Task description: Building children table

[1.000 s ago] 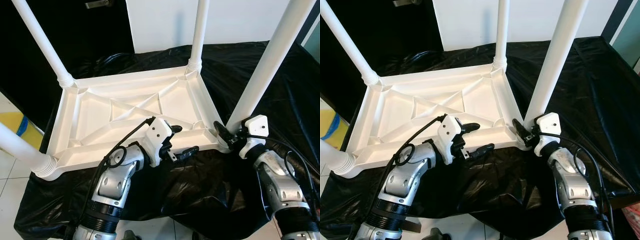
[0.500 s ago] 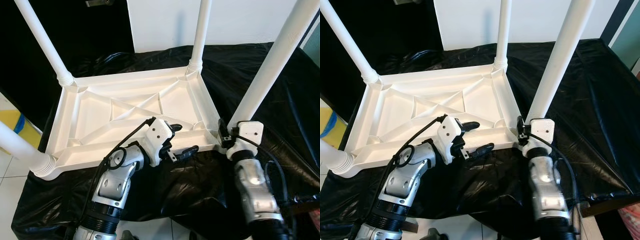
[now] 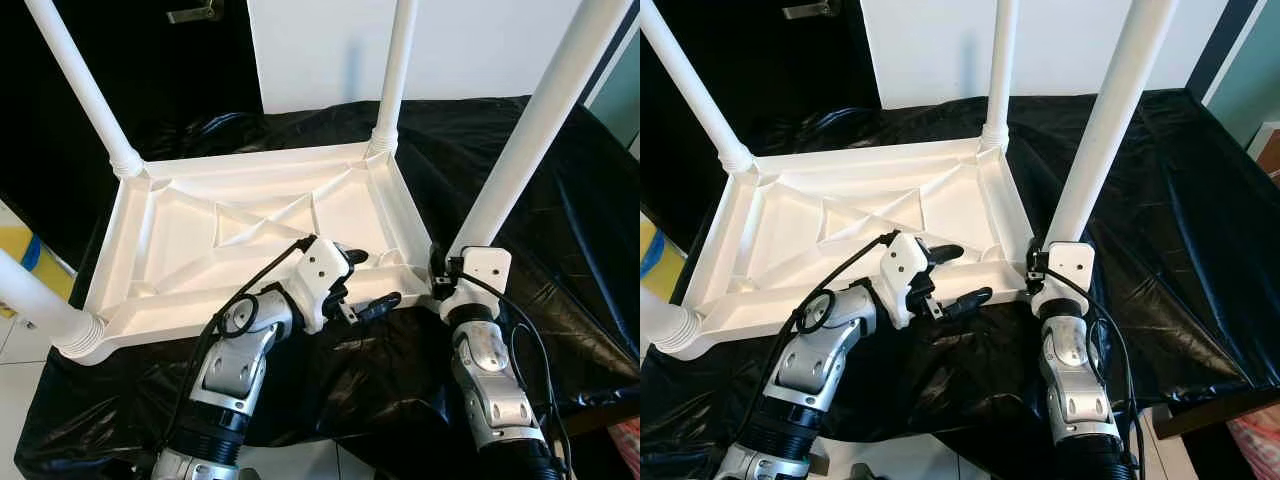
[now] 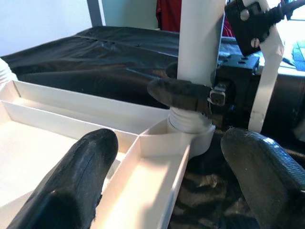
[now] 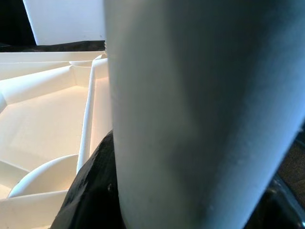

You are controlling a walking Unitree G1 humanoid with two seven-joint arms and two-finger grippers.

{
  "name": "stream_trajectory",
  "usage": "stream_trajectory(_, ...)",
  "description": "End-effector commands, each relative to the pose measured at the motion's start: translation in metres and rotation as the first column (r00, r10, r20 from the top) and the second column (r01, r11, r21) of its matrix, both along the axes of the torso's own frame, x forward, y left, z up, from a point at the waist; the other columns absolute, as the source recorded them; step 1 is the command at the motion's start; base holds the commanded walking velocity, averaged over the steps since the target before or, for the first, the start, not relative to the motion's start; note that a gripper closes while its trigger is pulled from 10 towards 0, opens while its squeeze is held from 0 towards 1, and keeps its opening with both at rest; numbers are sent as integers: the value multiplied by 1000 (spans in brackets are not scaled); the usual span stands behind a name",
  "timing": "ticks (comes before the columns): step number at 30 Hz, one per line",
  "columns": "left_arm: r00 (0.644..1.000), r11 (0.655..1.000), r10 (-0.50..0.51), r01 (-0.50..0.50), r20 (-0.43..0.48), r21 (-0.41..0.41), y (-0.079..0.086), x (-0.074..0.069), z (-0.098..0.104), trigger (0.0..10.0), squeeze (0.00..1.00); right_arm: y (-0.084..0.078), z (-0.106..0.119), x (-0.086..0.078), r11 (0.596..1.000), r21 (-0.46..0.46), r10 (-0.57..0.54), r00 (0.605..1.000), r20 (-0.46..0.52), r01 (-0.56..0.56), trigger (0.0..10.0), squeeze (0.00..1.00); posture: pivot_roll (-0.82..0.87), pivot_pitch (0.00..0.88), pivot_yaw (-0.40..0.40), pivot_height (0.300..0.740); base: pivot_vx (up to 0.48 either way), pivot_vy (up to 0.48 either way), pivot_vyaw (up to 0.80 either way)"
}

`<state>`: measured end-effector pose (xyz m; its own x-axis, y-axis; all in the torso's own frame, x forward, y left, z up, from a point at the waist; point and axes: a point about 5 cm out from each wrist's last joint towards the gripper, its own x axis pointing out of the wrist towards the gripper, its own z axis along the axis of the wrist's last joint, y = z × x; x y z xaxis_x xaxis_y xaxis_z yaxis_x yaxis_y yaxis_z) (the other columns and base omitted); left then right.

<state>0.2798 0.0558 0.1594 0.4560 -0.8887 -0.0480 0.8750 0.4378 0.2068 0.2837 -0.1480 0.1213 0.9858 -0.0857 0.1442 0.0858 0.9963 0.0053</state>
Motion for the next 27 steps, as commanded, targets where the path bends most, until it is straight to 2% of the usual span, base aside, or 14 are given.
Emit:
stream_trajectory(1, 985, 985, 170, -170, 34, -16, 6, 9, 0, 10000, 0, 12, -13, -1, 997, 5, 76, 995, -62, -76, 10000, 0, -84, 10, -17, 740, 0, 0, 0)
stream_trajectory(2, 985, 986, 168, -167, 36, -17, 6, 9, 0, 10000, 0, 10, -12, -1, 996, 10, 88, 995, -50, -88, 10000, 1000, -84, 11, -17, 740, 0, 0, 0)
stream_trajectory(6, 987, 988, 155, -154, 45, -22, 6, 7, 1, 10000, 0, 6, -8, -3, 994, 2, 106, 994, -25, -106, 10000, 1000, -86, 11, -16, 740, 0, 0, 0)
stream_trajectory(10, 993, 993, 119, -119, 13, -26, 5, 2, -2, 10000, 0, -3, -4, -6, 984, -11, 176, 984, 3, -176, 10000, 1000, -91, 11, -17, 740, 0, 0, 0)
stream_trajectory(19, 995, 995, 99, -99, -24, -32, 5, 0, -5, 10000, 0, -11, -1, -8, 974, -35, 222, 975, 14, -222, 10000, 1000, -92, 12, -14, 740, 0, 0, 0)
stream_trajectory(20, 996, 997, 78, -79, -38, -22, 5, -4, -8, 10000, 0, -15, -1, -9, 964, -46, 261, 965, 9, -260, 10000, 922, -91, 13, -13, 740, 0, 0, 0)
stream_trajectory(21, 996, 997, 78, -79, -38, -22, 5, -4, -8, 10000, 0, -15, -1, -9, 964, -46, 261, 965, 9, -260, 10000, 922, -91, 13, -13, 740, 0, 0, 0)
stream_trajectory(22, 997, 998, 60, -61, -55, -12, 5, -7, -11, 10000, 0, -16, -1, -9, 947, -56, 318, 948, -6, -318, 10000, 0, -91, 13, -13, 740, 0, 0, 0)
stream_trajectory(23, 997, 998, 60, -61, -55, -12, 5, -7, -11, 10000, 0, -16, -1, -9, 947, -56, 318, 948, -6, -318, 10000, 0, -91, 13, -13, 740, 0, 0, 0)
stream_trajectory(25, 997, 1000, 17, -16, -76, 21, 4, -14, -19, 10000, 0, -24, -2, -1, 903, -98, 417, 908, -44, -419, 10000, 0, -92, 9, -6, 740, 0, 0, 0)
stream_trajectory(26, 997, 1000, 17, -16, -76, 21, 4, -14, -19, 10000, 0, -24, -2, -1, 903, -98, 417, 908, -44, -419, 10000, 0, -92, 9, -6, 740, 0, 0, 0)
stream_trajectory(27, 997, 1000, 1, 1, -83, 26, 3, -16, -21, 10000, 0, -27, 0, 3, 883, -117, 451, 891, -57, -455, 10000, 0, -92, 8, -4, 740, 0, 0, 0)
